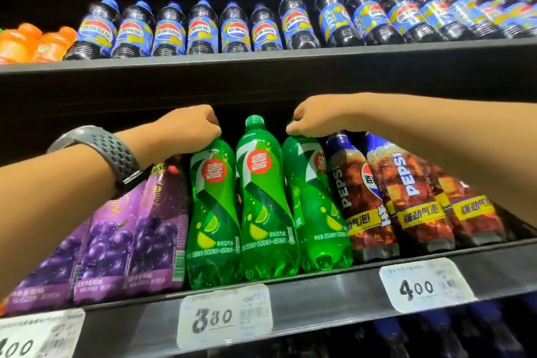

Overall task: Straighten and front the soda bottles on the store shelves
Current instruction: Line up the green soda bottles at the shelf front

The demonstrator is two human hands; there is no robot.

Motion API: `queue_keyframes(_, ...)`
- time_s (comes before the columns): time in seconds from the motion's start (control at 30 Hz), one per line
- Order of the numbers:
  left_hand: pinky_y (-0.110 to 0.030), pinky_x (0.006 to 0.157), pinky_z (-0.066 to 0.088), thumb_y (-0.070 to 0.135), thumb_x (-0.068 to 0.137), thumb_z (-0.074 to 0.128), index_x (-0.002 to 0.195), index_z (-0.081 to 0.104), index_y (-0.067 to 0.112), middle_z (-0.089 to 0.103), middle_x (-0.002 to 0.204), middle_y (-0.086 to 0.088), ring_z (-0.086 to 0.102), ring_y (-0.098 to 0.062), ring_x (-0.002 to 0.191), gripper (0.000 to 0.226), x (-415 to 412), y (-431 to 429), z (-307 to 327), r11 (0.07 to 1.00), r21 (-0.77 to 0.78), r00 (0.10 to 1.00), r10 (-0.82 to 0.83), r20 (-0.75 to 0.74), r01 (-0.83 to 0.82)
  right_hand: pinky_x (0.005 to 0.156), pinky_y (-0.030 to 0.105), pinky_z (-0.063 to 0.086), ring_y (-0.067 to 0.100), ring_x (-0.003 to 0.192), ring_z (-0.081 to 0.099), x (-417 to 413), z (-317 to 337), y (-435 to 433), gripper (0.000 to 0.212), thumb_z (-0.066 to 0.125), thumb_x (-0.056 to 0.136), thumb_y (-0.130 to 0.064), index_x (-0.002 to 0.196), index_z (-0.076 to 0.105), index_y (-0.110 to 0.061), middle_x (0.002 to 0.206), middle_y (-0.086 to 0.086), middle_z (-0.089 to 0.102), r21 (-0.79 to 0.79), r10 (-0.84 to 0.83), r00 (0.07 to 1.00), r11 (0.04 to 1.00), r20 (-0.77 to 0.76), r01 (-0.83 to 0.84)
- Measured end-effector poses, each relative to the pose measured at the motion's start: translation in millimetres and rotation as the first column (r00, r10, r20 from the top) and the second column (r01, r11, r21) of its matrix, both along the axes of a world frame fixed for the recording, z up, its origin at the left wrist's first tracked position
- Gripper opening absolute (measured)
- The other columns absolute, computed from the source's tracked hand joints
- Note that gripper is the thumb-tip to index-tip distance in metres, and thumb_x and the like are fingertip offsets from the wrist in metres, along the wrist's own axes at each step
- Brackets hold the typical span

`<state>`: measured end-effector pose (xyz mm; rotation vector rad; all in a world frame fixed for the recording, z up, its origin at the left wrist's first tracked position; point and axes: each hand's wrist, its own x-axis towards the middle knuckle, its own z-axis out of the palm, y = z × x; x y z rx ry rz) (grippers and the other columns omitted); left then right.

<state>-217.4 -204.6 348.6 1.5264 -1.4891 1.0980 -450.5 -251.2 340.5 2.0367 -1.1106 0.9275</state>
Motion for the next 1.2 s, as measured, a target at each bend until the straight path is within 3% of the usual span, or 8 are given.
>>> queue_keyframes(0.23, -0.028, 0.078, 0.039, 0.054, 0.09, 0.051, 0.11, 0.063, 0.019, 0.064, 0.113, -0.008, 0.057, -0.027, 0.104, 0.042, -16.9, 8.2, -2.0, 0.99, 0.015, 0.989, 0.143, 0.041, -0.144, 0.072, 0.028, 0.04, 0.028, 0.092, 0.056, 3.8, 5.1, -14.2, 0.07, 0.056, 0.08, -0.066, 0.11, 0.062, -0.004, 0.104, 0.012, 0.061, -0.008, 0.066, 0.986, 0.998, 0.151, -0.065)
queue_keyframes(0.33, -0.027, 0.083, 0.04, 0.07, 0.081, 0.052, 0.12, 0.057, 0.028, 0.064, 0.113, 0.003, 0.059, -0.016, 0.102, 0.058, -29.2, 13.3, -6.7, 0.992, 0.005, 0.992, -0.124, 0.025, 0.124, 0.079, 0.03, 0.046, 0.03, 0.1, 0.06, -1.2, 6.7, -15.7, 0.066, 0.054, 0.083, -0.064, 0.111, 0.065, -0.005, 0.11, 0.012, 0.065, 0.013, 0.098, 0.985, 0.995, 0.141, -0.101)
queue_keyframes(0.4, -0.025, 0.091, 0.04, 0.08, 0.065, 0.059, 0.134, 0.044, 0.041, 0.058, 0.124, 0.012, 0.056, -0.005, 0.109, 0.081, -39.0, 19.6, -14.4, 0.912, 0.171, 0.928, -0.369, -0.05, 0.372, 0.081, 0.031, 0.048, 0.028, 0.099, 0.062, -3.6, 6.1, -17.3, 0.058, 0.055, 0.085, -0.058, 0.109, 0.067, -0.007, 0.107, 0.012, 0.067, 0.014, 0.127, 0.98, 0.991, 0.155, -0.131)
queue_keyframes(0.5, -0.025, 0.095, 0.038, 0.084, 0.049, 0.067, 0.136, 0.036, 0.053, 0.048, 0.132, 0.014, 0.047, -0.003, 0.119, 0.098, -46.6, 20.9, -21.3, 0.906, 0.325, 0.953, -0.3, 0.042, 0.271, 0.081, 0.03, 0.049, 0.026, 0.095, 0.063, -3.5, 4.9, -20.0, 0.049, 0.057, 0.085, -0.053, 0.105, 0.07, -0.01, 0.103, 0.01, 0.07, -0.006, 0.17, 0.966, 0.985, 0.194, -0.172)
queue_keyframes(0.8, -0.022, 0.093, 0.033, 0.074, 0.058, 0.068, 0.14, 0.035, 0.045, 0.045, 0.143, 0.011, 0.043, -0.007, 0.126, 0.093, -56.2, 18.2, -26.9, 0.958, 0.239, 0.975, -0.189, 0.114, 0.157, 0.081, 0.029, 0.048, 0.025, 0.1, 0.06, -13.5, 0.9, -25.6, 0.053, 0.056, 0.086, -0.056, 0.111, 0.067, -0.011, 0.109, 0.007, 0.066, -0.017, 0.277, 0.928, 0.959, 0.248, -0.282)
queue_keyframes(0.93, -0.023, 0.093, 0.034, 0.078, 0.059, 0.064, 0.137, 0.039, 0.048, 0.046, 0.133, 0.02, 0.043, -0.001, 0.119, 0.088, -65.2, 20.5, -23.8, 0.946, 0.242, 0.967, -0.241, 0.078, 0.216, 0.083, 0.029, 0.049, 0.024, 0.098, 0.062, -35.3, 2.6, -18.9, 0.034, 0.055, 0.088, -0.045, 0.095, 0.071, -0.016, 0.1, 0.005, 0.071, -0.138, 0.32, 0.911, 0.946, 0.262, -0.292)
queue_keyframes(1.07, -0.022, 0.09, 0.036, 0.06, 0.08, 0.06, 0.13, 0.054, 0.03, 0.057, 0.129, 0.007, 0.052, -0.01, 0.117, 0.059, -93.3, 1.2, -23.7, 0.973, 0.033, 0.944, -0.229, 0.237, 0.228, 0.079, 0.031, 0.047, 0.026, 0.097, 0.06, -72.7, 1.0, -18.4, 0.018, 0.058, 0.083, -0.04, 0.089, 0.065, -0.024, 0.103, 0.005, 0.068, -0.197, 0.153, 0.964, 0.974, 0.217, -0.11)
queue_keyframes(1.2, -0.025, 0.094, 0.038, 0.053, 0.083, 0.06, 0.128, 0.055, 0.023, 0.061, 0.125, 0.001, 0.056, -0.017, 0.114, 0.054, -127.4, -22.3, -22.9, 0.974, 0.003, 0.935, -0.219, 0.279, 0.227, 0.082, 0.033, 0.048, 0.028, 0.102, 0.058, -102.8, -8.7, -27.3, 0.036, 0.059, 0.083, -0.049, 0.103, 0.063, -0.02, 0.109, 0.006, 0.066, -0.19, -0.005, 0.977, 0.981, 0.213, 0.046)
